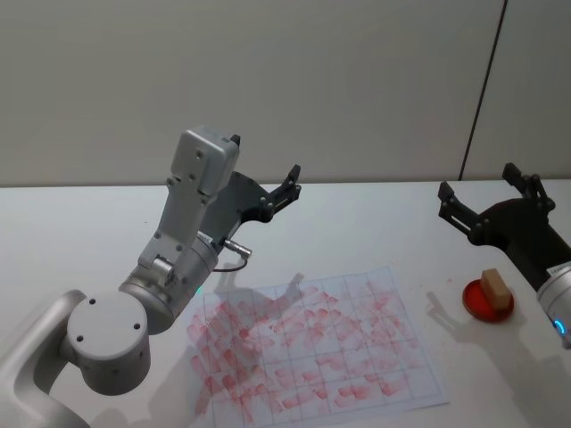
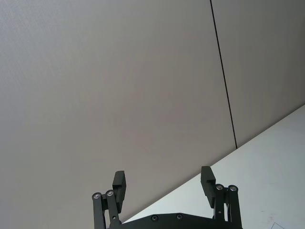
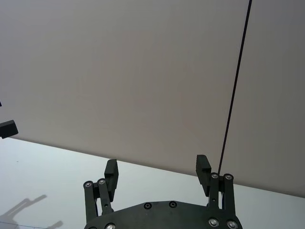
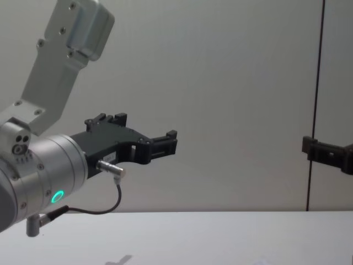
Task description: Use the one hand to pick up the stamp and affix it onto the A4 paper.
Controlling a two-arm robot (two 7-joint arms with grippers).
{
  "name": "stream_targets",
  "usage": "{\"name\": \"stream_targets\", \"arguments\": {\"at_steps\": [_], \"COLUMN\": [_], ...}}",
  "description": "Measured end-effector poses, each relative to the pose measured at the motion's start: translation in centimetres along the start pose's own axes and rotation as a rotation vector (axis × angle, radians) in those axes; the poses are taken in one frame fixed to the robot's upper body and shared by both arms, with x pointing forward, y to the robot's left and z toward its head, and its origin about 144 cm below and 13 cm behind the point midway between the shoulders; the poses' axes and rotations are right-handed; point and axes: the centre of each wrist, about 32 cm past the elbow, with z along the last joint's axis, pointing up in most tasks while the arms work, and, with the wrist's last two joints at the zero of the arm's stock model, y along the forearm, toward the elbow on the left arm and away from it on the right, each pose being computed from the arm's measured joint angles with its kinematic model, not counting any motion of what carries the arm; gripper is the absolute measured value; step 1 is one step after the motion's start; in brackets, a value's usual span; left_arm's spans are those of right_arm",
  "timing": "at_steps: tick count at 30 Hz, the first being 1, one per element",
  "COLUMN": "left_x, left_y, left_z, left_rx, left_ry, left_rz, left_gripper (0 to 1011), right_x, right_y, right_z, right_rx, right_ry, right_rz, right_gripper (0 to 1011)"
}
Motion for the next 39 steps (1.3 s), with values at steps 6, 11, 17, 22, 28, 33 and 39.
{"name": "stream_targets", "arguments": {"at_steps": [6,11,17,22,28,33,39], "left_x": [0.0,0.0,0.0,0.0,0.0,0.0,0.0], "left_y": [0.0,0.0,0.0,0.0,0.0,0.0,0.0], "left_z": [0.0,0.0,0.0,0.0,0.0,0.0,0.0], "left_rx": [0.0,0.0,0.0,0.0,0.0,0.0,0.0], "left_ry": [0.0,0.0,0.0,0.0,0.0,0.0,0.0], "left_rz": [0.0,0.0,0.0,0.0,0.0,0.0,0.0], "left_gripper": [1001,1001,1001,1001,1001,1001,1001], "right_x": [0.0,-0.01,-0.01,-0.01,-0.01,-0.01,0.0], "right_y": [0.0,0.0,0.0,0.0,0.0,0.0,0.0], "right_z": [0.01,0.02,0.02,0.02,0.02,0.02,0.01], "right_rx": [0.0,0.0,0.0,0.0,0.0,0.0,0.0], "right_ry": [0.0,0.0,0.0,0.0,0.0,0.0,0.0], "right_rz": [0.0,0.001,0.001,0.001,0.001,0.001,0.0], "right_gripper": [1001,1001,1001,1001,1001,1001,1001]}}
